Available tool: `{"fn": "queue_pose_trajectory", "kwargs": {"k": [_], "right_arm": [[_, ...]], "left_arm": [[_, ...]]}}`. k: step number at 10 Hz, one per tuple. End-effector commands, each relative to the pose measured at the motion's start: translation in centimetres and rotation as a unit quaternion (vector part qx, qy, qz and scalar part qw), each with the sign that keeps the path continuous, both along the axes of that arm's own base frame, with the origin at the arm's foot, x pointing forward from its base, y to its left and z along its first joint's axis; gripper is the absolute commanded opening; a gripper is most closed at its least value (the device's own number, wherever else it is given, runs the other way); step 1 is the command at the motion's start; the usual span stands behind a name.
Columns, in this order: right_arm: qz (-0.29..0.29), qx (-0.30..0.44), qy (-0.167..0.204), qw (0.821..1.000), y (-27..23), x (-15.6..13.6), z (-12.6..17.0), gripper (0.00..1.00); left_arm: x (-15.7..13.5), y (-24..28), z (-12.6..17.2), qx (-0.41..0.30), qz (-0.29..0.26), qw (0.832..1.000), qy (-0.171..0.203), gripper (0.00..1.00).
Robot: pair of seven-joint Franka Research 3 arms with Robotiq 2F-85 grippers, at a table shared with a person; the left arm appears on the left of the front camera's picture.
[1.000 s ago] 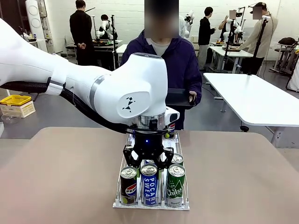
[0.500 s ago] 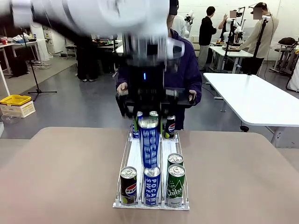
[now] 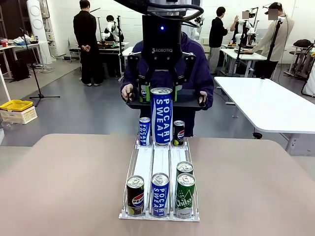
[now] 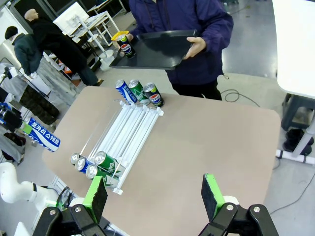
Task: Retrieve and hand over the desired beverage to the person.
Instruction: Pick up another can of the same type that the person held from the Automatic Can Dispenser, then place the picked can on the Handle tray extended by the person.
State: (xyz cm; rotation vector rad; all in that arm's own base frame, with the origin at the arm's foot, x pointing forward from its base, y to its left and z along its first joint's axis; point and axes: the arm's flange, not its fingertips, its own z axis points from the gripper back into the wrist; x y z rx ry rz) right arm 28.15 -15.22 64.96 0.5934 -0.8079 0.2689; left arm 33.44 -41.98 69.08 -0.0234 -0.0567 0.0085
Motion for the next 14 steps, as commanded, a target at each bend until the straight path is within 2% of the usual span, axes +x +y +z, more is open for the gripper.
{"fn": "queue_pose_trajectory", "kwargs": {"k": [1,2,14], "right_arm": [[0.01,0.012,-0.008,1.0,0.0,0.1,-0.2,1.0],[0.01,0.012,-0.008,1.0,0.0,0.1,-0.2,1.0],[0.01,0.012,-0.008,1.0,0.0,0.1,-0.2,1.0]], "left_arm": [[0.1,-0.8,1.5,0.002,0.005,1.0,-0.007,0.0],[0.0,0.0,0.0,0.0,0.0,1.0,0.0,0.0],[0.0,0.0,0.0,0.0,0.0,1.0,0.0,0.0]]}}
